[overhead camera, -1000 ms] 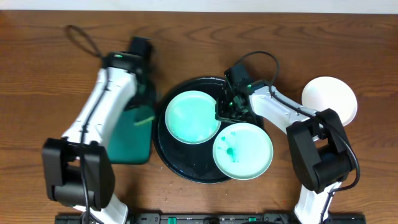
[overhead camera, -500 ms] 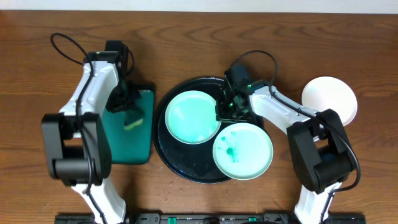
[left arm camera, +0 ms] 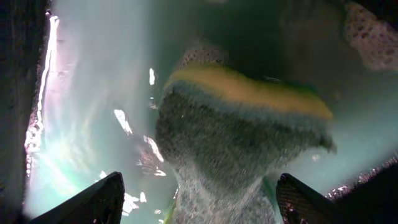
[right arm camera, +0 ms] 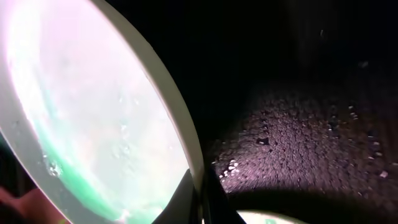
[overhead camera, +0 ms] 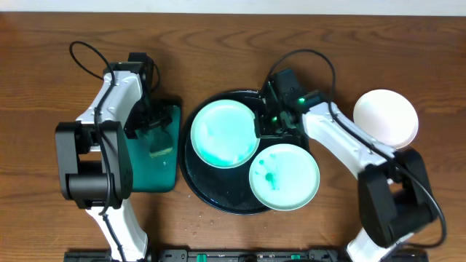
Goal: Clean dirty plates on tray and stack at the side
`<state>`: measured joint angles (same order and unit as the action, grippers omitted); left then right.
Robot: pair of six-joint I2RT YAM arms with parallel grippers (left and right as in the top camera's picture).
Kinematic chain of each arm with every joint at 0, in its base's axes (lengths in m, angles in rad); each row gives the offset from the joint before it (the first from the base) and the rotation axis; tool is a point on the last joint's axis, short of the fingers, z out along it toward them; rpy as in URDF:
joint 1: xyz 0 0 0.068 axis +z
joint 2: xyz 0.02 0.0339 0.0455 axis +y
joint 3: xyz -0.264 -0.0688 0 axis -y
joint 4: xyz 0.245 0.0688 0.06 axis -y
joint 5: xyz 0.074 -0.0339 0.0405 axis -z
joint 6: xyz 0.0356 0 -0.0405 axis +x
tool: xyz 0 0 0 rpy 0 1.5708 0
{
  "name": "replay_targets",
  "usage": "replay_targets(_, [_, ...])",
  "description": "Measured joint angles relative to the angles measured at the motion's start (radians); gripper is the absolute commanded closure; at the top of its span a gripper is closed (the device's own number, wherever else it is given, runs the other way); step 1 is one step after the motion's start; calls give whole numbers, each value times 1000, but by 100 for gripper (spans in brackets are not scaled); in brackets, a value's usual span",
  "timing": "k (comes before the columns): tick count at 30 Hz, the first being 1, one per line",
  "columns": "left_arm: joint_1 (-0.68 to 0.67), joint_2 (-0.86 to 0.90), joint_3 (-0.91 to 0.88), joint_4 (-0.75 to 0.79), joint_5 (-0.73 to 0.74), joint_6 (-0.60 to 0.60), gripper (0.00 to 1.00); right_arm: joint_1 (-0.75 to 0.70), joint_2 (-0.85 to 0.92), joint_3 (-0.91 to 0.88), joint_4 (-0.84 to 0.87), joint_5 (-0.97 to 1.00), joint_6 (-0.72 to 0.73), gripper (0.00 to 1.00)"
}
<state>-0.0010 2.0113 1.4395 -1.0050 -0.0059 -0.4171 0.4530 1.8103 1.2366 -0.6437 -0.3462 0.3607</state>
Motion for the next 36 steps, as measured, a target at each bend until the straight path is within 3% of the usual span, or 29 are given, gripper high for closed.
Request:
replay_targets(5, [0,-72,0,-21,0,0,20,0,-99,0,-59,75,-3,99])
replay_targets(13, [0,-319,0,-77,1,-3,20,0,-204,0,-316,257,90,99])
replay_targets(17, [0,-413,0,-92,7,-13,20,0,-205,-2,-466,193,98,99])
replay_targets(21, [0,-474,0,-97,29,-24,20,4,-205,-3,-527,-2,-2,99])
replay_targets(28, [0,-499,0,-133,42,-31,20,58,-205,-6,-354,-186,-118,99])
replay_targets(36, [0,-499,0,-136,53,-31,20,79,-205,-8,-12,38,-131,99])
